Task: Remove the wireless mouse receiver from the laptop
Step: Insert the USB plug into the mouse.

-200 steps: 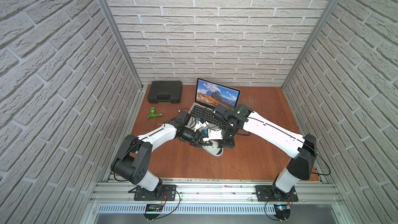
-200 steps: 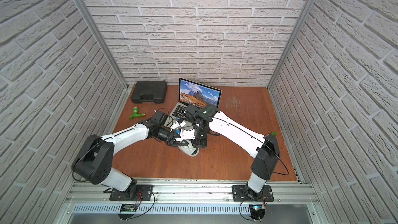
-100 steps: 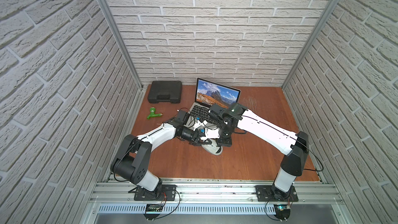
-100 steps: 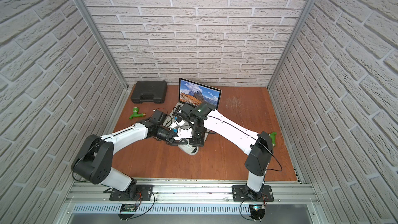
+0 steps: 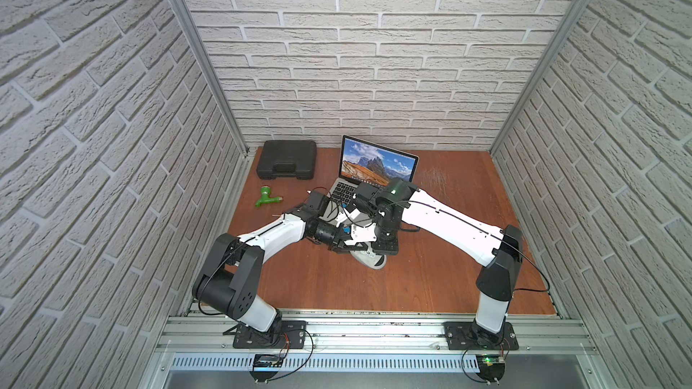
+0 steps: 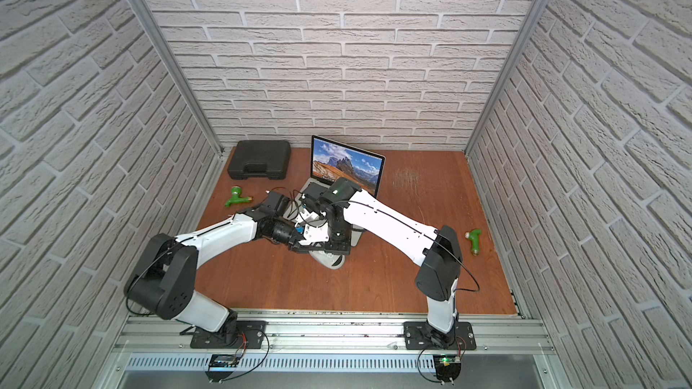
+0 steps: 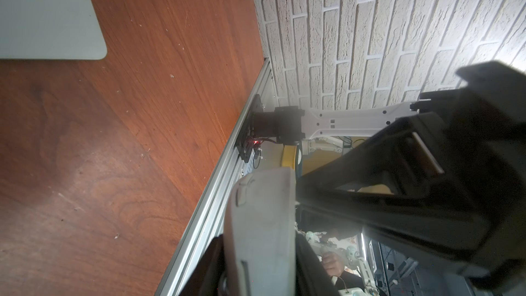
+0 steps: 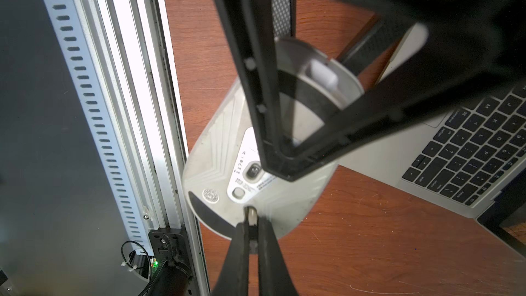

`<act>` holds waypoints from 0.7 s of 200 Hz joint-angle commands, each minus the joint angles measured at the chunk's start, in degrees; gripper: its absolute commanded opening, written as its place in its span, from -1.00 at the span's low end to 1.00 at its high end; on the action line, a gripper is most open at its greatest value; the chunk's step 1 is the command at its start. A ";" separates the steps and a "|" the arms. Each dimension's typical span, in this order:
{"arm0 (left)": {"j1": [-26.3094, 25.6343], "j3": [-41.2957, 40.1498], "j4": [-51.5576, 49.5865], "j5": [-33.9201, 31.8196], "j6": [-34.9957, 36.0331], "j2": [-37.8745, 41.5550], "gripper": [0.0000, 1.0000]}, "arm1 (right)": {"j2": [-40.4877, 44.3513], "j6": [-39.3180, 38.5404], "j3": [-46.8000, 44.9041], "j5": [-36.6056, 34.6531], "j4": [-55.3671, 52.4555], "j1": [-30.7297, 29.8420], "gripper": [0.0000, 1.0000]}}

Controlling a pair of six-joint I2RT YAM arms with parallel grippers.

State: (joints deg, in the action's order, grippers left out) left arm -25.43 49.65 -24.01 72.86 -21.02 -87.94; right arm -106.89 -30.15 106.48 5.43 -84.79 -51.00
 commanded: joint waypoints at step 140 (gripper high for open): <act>0.27 1.77 3.44 3.78 0.10 0.28 -1.00 | 7.62 -0.14 -9.24 4.71 12.70 2.93 -0.96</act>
State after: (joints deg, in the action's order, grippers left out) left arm -25.28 50.02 -23.44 72.71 -21.19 -88.33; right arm -101.80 -30.28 99.22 8.91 -77.91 -48.47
